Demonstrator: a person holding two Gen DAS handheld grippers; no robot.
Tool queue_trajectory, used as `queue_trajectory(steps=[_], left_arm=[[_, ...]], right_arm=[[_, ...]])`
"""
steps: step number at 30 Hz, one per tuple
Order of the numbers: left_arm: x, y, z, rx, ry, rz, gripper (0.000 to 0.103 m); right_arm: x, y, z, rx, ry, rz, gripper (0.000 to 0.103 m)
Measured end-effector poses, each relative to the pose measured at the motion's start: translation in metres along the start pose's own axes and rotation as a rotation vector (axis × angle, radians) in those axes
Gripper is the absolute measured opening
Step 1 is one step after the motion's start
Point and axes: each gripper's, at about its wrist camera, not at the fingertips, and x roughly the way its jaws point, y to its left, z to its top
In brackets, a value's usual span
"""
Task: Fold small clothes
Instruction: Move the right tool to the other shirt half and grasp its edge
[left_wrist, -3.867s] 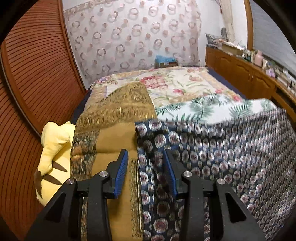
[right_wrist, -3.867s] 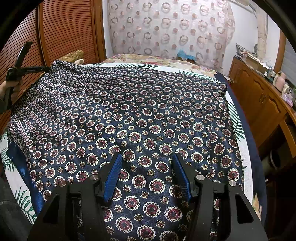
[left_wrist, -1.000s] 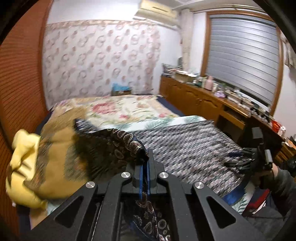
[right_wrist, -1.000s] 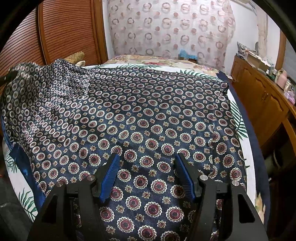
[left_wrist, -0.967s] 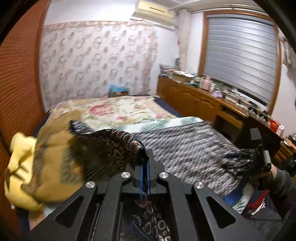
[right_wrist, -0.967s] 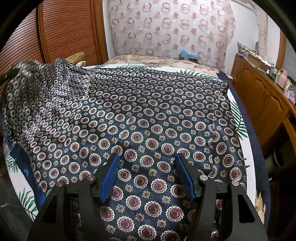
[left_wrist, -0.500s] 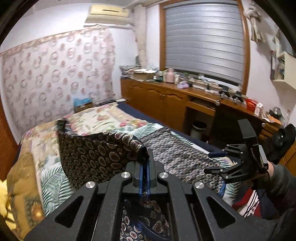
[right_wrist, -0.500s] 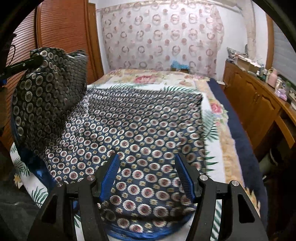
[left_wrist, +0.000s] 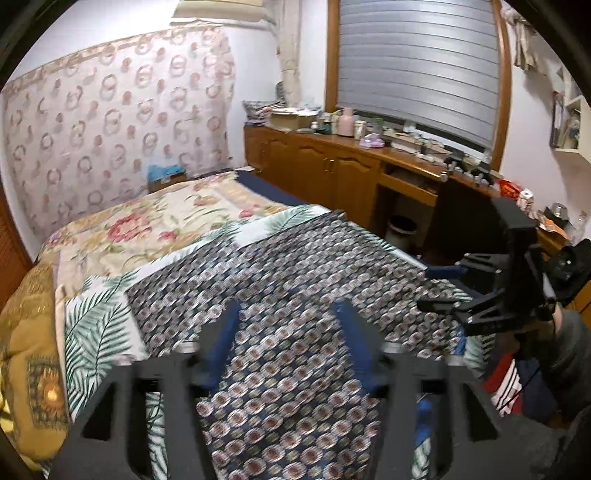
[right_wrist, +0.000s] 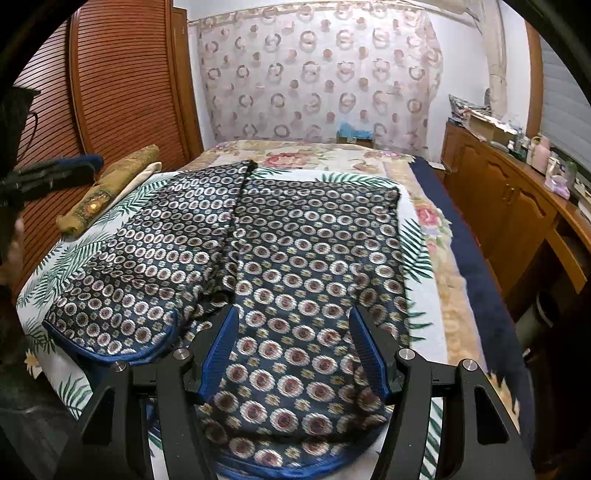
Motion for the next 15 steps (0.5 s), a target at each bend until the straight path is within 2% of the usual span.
queue_trajectory(steps=[10,15], left_arm=[[-0.004,0.036,-0.039,-0.111,0.012,0.089,0.075],[-0.009,0.049,-0.056,-0.156,0.016,0.123,0.075]], right_arm=[[0.041,0.025,0.025,-0.041,0.028,0.106,0.064],[0.072,0.037,0.034,-0.075,0.076,0.154,0.062]])
